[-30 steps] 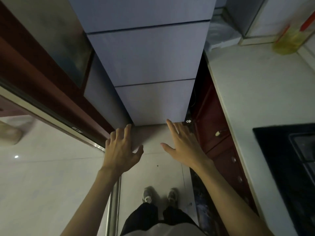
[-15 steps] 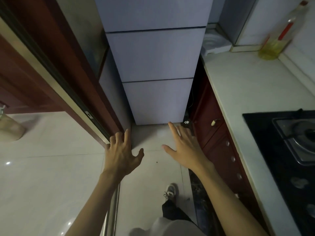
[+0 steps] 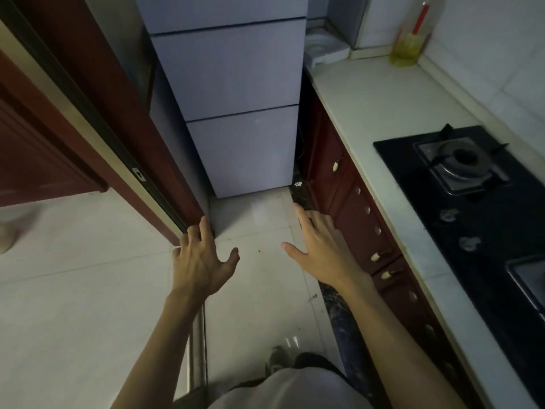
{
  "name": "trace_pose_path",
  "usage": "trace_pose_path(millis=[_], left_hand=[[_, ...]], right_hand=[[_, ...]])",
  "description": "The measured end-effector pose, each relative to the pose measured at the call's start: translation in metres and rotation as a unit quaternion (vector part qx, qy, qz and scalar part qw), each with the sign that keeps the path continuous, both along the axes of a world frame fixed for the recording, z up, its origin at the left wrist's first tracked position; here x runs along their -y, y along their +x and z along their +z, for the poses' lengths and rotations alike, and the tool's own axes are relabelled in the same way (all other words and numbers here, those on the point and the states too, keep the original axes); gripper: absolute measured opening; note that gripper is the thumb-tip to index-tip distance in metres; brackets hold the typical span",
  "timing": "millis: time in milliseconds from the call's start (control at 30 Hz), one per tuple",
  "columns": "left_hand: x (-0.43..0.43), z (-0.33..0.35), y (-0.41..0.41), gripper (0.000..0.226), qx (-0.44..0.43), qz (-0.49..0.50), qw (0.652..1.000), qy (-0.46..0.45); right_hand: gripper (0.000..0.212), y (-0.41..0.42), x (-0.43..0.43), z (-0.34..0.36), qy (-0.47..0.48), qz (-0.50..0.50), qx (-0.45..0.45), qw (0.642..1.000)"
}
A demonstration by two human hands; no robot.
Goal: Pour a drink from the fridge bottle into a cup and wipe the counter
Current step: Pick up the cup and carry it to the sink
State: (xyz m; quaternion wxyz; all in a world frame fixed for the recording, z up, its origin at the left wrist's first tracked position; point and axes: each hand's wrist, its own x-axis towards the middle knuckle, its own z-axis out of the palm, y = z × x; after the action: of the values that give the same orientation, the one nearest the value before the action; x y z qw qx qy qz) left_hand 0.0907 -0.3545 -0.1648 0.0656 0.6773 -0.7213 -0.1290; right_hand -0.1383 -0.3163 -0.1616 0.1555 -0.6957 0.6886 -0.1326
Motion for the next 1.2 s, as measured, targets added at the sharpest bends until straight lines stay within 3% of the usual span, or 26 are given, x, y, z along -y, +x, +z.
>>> trace_pose_path(millis=[333,767,1000,1200], left_hand=[[-0.076,0.001,-0.044,0.091,-0.011,-0.048,0.999,-0.010],[-0.240,0.007,-0.085,0.086,-0.015,-0.096,0.995,-0.017],[-0.287,0.014,-0.158,0.084,-0.004,-0.240,0.971,-0.023],[-0.316,0.022,-0.241,0.084,-0.009,-0.403,0.915,-0.028]], right_hand=[[0.079,-0.024,-0.093,0.008,-0.003,-0.036,-0.018,0.999],[0.080,-0.048,-0.254,0.007,-0.007,-0.034,-0.009,0.999],[0.080,-0.111,-0.353,0.017,-0.012,-0.169,-0.013,0.986],[0.079,-0.154,-0.427,0.022,-0.007,-0.321,-0.014,0.947]])
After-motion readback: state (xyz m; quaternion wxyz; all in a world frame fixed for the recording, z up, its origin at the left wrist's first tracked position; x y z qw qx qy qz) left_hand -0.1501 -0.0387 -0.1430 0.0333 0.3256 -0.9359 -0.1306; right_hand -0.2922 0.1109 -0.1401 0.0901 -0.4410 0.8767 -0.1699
